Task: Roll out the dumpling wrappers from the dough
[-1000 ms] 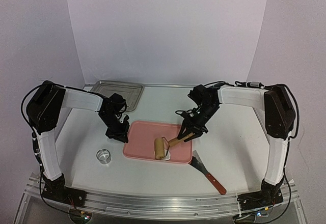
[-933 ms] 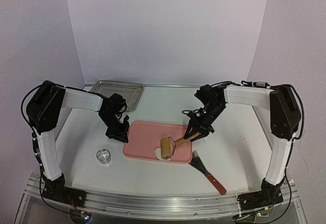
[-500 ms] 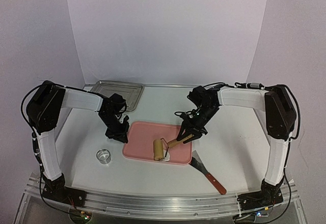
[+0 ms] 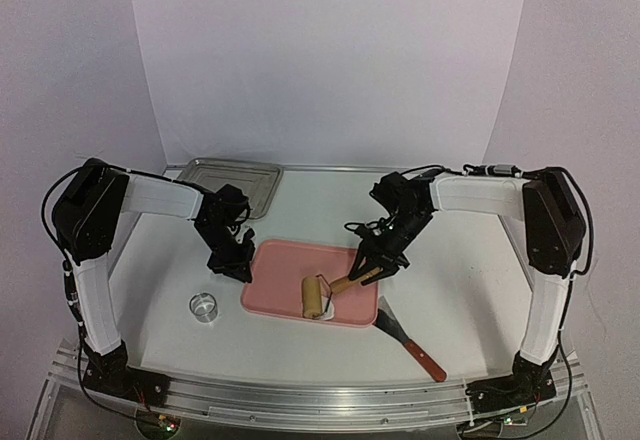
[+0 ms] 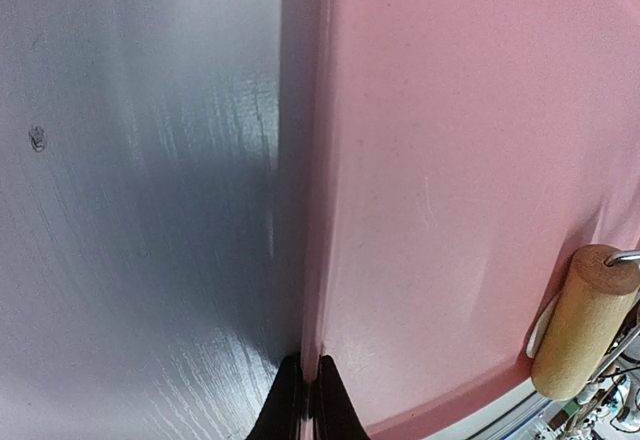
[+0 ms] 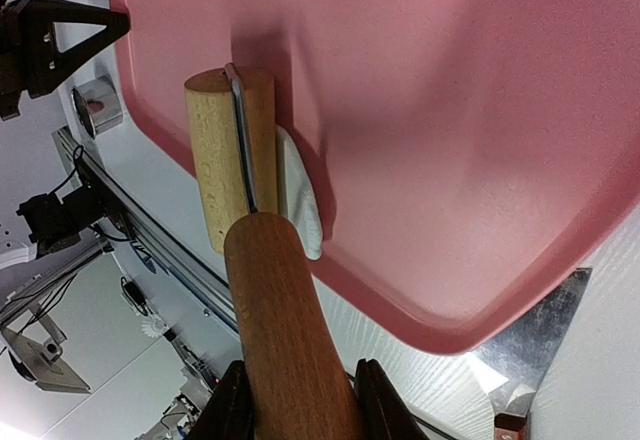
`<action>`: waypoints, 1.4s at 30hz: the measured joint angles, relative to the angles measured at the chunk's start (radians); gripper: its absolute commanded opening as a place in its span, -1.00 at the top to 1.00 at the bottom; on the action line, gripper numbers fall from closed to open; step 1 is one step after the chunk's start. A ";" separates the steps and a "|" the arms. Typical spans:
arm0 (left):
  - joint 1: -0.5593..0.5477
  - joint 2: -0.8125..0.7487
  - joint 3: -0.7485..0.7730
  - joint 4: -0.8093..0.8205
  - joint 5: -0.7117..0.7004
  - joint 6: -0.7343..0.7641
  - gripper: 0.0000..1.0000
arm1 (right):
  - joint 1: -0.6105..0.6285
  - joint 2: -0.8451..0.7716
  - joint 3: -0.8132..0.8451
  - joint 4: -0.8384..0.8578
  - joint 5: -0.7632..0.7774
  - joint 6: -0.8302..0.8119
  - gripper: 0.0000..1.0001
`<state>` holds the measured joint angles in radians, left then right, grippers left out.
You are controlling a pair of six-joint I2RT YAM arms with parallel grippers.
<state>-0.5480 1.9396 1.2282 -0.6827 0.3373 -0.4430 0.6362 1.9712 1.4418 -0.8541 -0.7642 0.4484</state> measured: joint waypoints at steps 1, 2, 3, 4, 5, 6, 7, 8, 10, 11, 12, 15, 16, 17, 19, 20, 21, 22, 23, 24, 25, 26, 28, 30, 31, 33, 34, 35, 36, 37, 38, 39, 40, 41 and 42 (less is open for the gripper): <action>0.000 0.000 0.000 -0.002 0.000 0.000 1.00 | 0.005 0.003 0.002 0.007 -0.001 0.002 1.00; 0.000 0.000 0.000 -0.003 0.000 0.000 1.00 | 0.007 0.000 -0.002 0.010 0.000 0.003 1.00; 0.000 0.000 0.000 -0.003 0.000 0.000 1.00 | 0.006 -0.011 -0.016 0.018 0.003 0.003 1.00; 0.000 0.000 0.000 -0.003 0.000 0.000 1.00 | 0.002 -0.028 -0.040 0.031 0.005 0.001 1.00; 0.000 0.000 0.000 -0.003 0.001 0.000 1.00 | -0.005 -0.050 -0.069 0.044 0.007 0.000 1.00; -0.001 0.000 0.000 -0.003 0.001 0.000 1.00 | -0.014 -0.070 -0.096 0.052 0.008 -0.002 1.00; -0.001 0.000 0.000 -0.003 0.001 0.000 1.00 | -0.028 -0.094 -0.123 0.050 0.014 -0.007 1.00; -0.001 0.000 0.000 -0.003 0.001 0.000 1.00 | -0.040 -0.107 -0.137 0.043 0.017 -0.008 1.00; -0.001 0.000 0.000 -0.003 0.001 0.000 1.00 | -0.052 -0.113 -0.146 0.029 0.018 -0.008 1.00; -0.001 0.000 0.000 -0.003 0.001 0.000 1.00 | -0.052 -0.107 -0.142 0.027 0.017 -0.008 1.00; -0.001 0.000 0.000 -0.003 0.001 0.000 1.00 | -0.047 -0.092 -0.127 0.019 0.015 -0.006 1.00; -0.001 0.000 0.000 -0.004 0.000 0.000 1.00 | -0.019 -0.040 -0.055 0.000 0.009 -0.003 1.00; -0.001 0.000 0.000 -0.005 0.000 0.000 1.00 | -0.006 -0.027 -0.039 0.006 0.006 -0.001 1.00; -0.001 0.000 0.000 -0.006 0.000 0.001 1.00 | 0.002 -0.020 -0.029 0.011 0.005 0.001 1.00; -0.001 0.000 0.000 -0.007 -0.001 0.001 1.00 | 0.007 -0.024 -0.032 0.018 0.008 0.004 1.00; -0.001 0.000 0.000 -0.007 -0.001 0.001 1.00 | 0.004 -0.035 -0.048 0.027 0.009 0.003 1.00; -0.001 0.000 0.000 -0.007 -0.001 0.001 1.00 | -0.001 -0.050 -0.069 0.037 0.009 0.001 1.00; -0.001 0.000 0.000 -0.007 -0.001 0.001 1.00 | -0.008 -0.065 -0.090 0.046 0.010 -0.002 1.00; -0.001 0.000 0.000 -0.007 0.000 0.001 1.00 | -0.017 -0.084 -0.116 0.054 0.011 -0.005 1.00; -0.001 0.000 0.000 -0.007 0.000 0.001 1.00 | -0.026 -0.101 -0.136 0.054 0.014 -0.007 1.00; -0.001 0.000 0.000 -0.007 0.000 0.001 1.00 | -0.036 -0.117 -0.153 0.050 0.018 -0.010 1.00; -0.001 0.000 0.000 -0.007 0.000 0.001 1.00 | -0.042 -0.125 -0.163 0.049 0.020 -0.010 1.00; -0.001 0.000 0.000 -0.007 0.000 0.001 1.00 | -0.044 -0.120 -0.166 0.049 0.020 -0.008 1.00; -0.001 0.000 0.000 -0.007 0.000 0.001 1.00 | -0.037 -0.089 -0.135 0.039 0.012 -0.005 1.00; -0.001 0.000 0.000 -0.007 0.000 0.001 1.00 | -0.029 -0.062 -0.103 0.026 0.006 -0.002 1.00; -0.001 0.000 0.000 -0.008 0.000 0.001 1.00 | -0.005 0.000 -0.031 0.014 -0.011 0.003 1.00; -0.001 0.000 0.000 -0.009 -0.001 0.002 1.00 | 0.007 0.026 -0.002 0.017 -0.018 0.008 1.00; -0.001 0.000 0.000 -0.010 -0.001 0.002 1.00 | 0.015 0.038 0.014 0.026 -0.023 0.011 1.00; -0.001 0.000 0.000 -0.011 -0.002 0.003 1.00 | 0.022 0.047 0.026 0.037 -0.028 0.013 1.00; -0.001 0.000 0.000 -0.011 -0.003 0.003 1.00 | 0.026 0.048 0.023 0.050 -0.028 0.015 1.00; -0.001 0.000 0.000 -0.011 -0.003 0.003 1.00 | 0.026 0.039 0.012 0.059 -0.025 0.018 1.00; -0.001 0.000 0.000 -0.011 -0.003 0.003 1.00 | 0.024 0.022 -0.014 0.074 -0.023 0.019 1.00; -0.001 0.000 0.000 -0.011 -0.003 0.003 1.00 | 0.020 0.001 -0.047 0.092 -0.022 0.020 1.00; -0.001 0.000 0.000 -0.012 -0.002 0.003 1.00 | 0.010 -0.026 -0.079 0.101 -0.017 0.019 1.00; -0.001 0.000 0.000 -0.012 -0.001 0.003 1.00 | 0.000 -0.048 -0.107 0.104 -0.015 0.017 1.00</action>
<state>-0.5491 1.9392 1.2278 -0.6945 0.3362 -0.4400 0.6362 1.9229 1.3344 -0.7506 -0.7788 0.4659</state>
